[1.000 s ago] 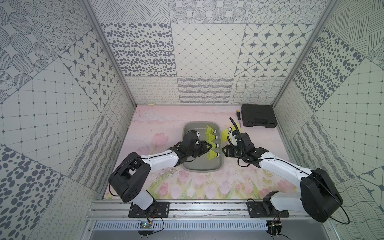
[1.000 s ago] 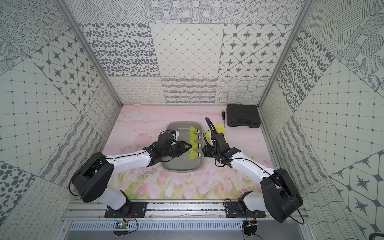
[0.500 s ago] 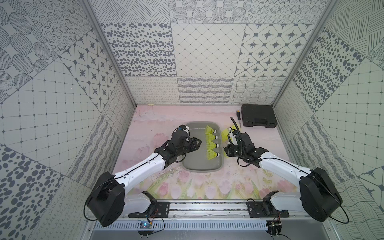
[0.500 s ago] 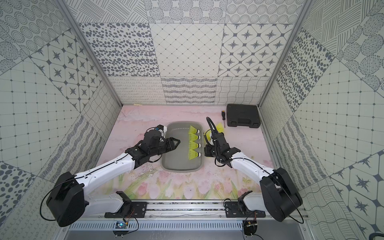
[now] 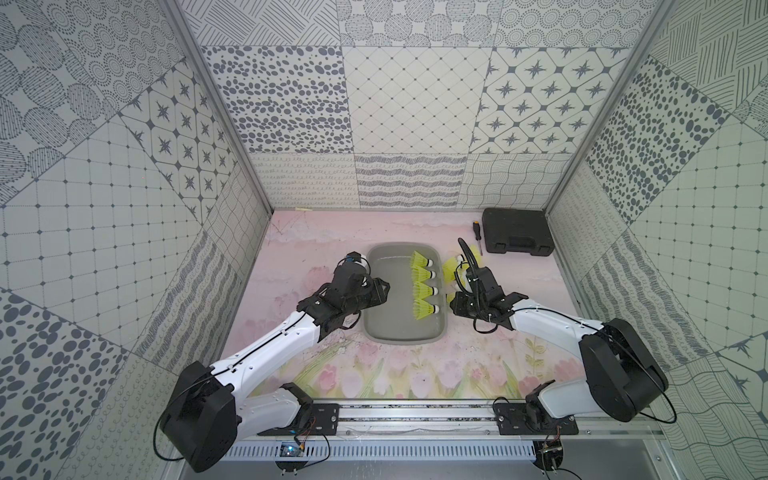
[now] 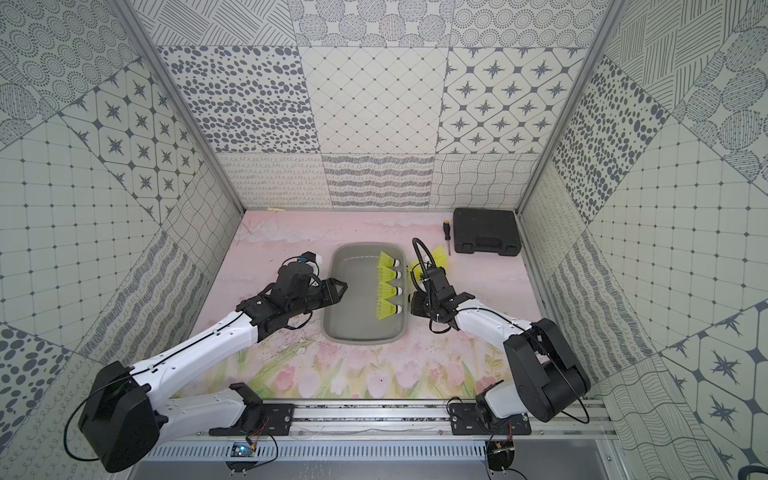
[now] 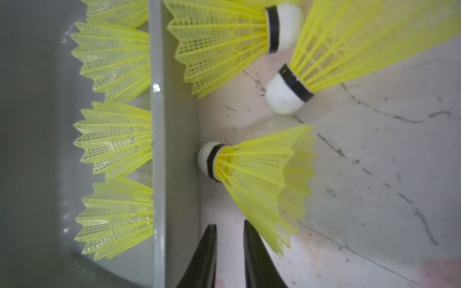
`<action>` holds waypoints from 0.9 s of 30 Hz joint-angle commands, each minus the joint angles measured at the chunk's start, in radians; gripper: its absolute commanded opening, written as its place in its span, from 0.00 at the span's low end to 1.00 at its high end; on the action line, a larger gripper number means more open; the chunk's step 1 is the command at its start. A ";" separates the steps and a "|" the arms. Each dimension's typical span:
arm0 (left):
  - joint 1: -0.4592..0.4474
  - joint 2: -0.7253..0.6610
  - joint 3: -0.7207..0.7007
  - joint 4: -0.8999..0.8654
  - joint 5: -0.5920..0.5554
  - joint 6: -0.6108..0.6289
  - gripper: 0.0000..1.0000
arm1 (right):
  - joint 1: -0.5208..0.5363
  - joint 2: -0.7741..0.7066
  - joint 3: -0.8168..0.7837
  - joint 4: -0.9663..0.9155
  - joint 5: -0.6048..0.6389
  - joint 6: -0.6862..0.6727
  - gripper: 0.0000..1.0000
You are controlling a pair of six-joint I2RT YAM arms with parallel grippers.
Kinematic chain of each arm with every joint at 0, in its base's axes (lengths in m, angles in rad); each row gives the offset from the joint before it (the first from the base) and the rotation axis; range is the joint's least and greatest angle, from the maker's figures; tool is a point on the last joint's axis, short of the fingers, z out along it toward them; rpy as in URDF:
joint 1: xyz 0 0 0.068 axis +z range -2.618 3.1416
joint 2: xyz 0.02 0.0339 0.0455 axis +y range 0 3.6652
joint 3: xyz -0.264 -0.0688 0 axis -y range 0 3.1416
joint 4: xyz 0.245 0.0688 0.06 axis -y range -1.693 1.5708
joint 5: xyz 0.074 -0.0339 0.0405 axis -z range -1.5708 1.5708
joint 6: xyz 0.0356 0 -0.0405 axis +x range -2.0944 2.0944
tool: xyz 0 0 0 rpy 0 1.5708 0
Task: Put the shuttlecocks into the storage box
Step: Pick up the shuttlecock at the center of the board.
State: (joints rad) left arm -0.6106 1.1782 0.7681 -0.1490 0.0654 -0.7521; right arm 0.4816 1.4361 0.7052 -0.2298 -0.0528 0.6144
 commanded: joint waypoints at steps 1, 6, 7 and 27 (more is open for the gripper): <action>0.006 0.011 0.001 -0.018 -0.005 0.037 0.51 | -0.036 -0.035 -0.007 -0.048 0.085 0.008 0.25; 0.008 0.013 -0.002 -0.018 -0.004 0.036 0.50 | -0.113 -0.087 -0.046 -0.074 0.089 0.003 0.26; 0.006 0.013 -0.004 -0.018 -0.005 0.036 0.51 | -0.119 -0.099 -0.050 -0.072 0.084 -0.001 0.27; 0.013 0.021 -0.007 -0.011 -0.002 0.040 0.51 | -0.119 -0.233 -0.073 -0.005 -0.264 0.057 0.55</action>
State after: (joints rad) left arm -0.6056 1.1923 0.7650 -0.1600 0.0658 -0.7380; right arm 0.3584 1.2018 0.6521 -0.3157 -0.2443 0.6224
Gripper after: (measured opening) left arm 0.515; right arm 0.543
